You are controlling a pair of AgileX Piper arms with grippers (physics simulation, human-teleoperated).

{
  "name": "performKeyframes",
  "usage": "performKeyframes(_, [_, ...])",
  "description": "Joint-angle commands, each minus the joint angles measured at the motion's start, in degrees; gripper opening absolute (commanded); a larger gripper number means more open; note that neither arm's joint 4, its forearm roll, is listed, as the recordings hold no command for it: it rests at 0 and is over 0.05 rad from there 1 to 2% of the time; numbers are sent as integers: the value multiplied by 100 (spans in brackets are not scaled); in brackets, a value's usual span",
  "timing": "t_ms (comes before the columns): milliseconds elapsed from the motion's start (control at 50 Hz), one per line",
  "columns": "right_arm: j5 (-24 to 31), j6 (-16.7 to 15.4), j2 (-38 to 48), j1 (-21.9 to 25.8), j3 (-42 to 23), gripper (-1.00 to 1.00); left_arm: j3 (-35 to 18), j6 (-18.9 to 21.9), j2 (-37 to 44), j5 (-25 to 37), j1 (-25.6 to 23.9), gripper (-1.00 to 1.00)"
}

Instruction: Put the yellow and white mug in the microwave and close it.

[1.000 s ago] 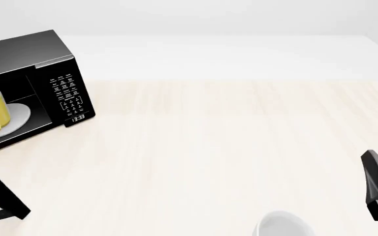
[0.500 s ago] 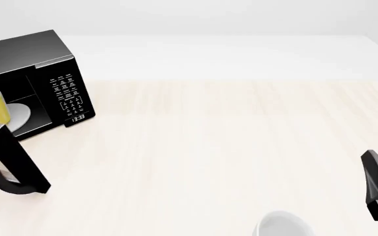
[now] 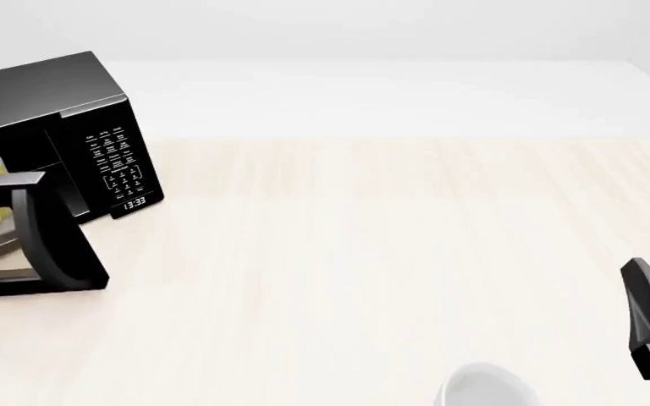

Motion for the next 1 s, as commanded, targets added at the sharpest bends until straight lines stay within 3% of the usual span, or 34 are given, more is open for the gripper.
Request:
performKeyframes(20, [0,-1,0,1,0,100,-131,-40,60,-50,-152,100])
performKeyframes(1000, [0,0,0,-1,0,100,-889,-56,531,-259,-705,100])
